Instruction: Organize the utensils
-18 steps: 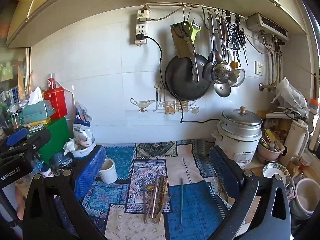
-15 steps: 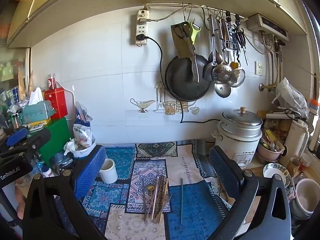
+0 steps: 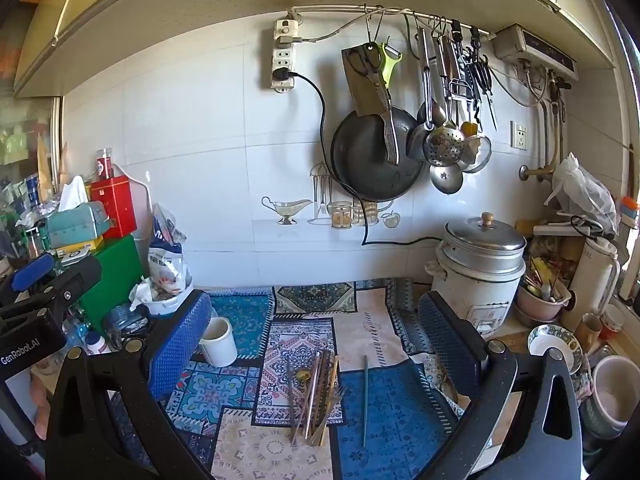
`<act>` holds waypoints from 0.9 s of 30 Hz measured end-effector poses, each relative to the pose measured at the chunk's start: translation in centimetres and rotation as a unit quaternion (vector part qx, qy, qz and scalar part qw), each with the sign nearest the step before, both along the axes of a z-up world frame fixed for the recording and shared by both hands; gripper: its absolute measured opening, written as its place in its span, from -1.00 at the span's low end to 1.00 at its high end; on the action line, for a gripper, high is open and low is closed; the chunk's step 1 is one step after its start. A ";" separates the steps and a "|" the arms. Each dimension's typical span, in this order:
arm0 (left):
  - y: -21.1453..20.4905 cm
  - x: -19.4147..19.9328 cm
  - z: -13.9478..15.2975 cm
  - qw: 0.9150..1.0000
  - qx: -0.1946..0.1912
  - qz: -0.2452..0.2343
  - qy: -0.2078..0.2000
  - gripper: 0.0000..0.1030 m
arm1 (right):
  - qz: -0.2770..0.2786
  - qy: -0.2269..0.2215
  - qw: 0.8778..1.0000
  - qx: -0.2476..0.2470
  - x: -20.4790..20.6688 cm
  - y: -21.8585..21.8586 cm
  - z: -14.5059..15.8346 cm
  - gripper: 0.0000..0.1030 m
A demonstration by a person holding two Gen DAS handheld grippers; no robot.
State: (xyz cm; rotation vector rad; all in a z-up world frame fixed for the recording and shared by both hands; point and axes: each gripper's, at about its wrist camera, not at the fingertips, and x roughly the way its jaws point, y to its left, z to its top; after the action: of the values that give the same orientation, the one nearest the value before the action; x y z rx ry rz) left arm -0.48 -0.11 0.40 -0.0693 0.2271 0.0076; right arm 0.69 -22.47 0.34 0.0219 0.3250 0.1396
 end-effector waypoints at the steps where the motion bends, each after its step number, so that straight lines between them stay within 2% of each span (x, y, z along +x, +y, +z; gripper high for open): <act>1: 0.0 0.0 0.0 1.000 0.001 0.000 0.000 1.00 | 0.000 0.000 1.000 0.000 0.0 0.0 0.0 1.00; 27: -0.2 0.9 0.1 1.000 0.003 0.003 0.000 1.00 | 0.004 -0.001 1.000 0.008 0.9 0.2 0.4 1.00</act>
State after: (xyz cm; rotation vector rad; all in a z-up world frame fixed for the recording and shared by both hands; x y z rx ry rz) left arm 0.37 -0.30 0.47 -0.0638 0.2274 0.0136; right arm 1.57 -22.24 0.70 0.0358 0.3228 0.1492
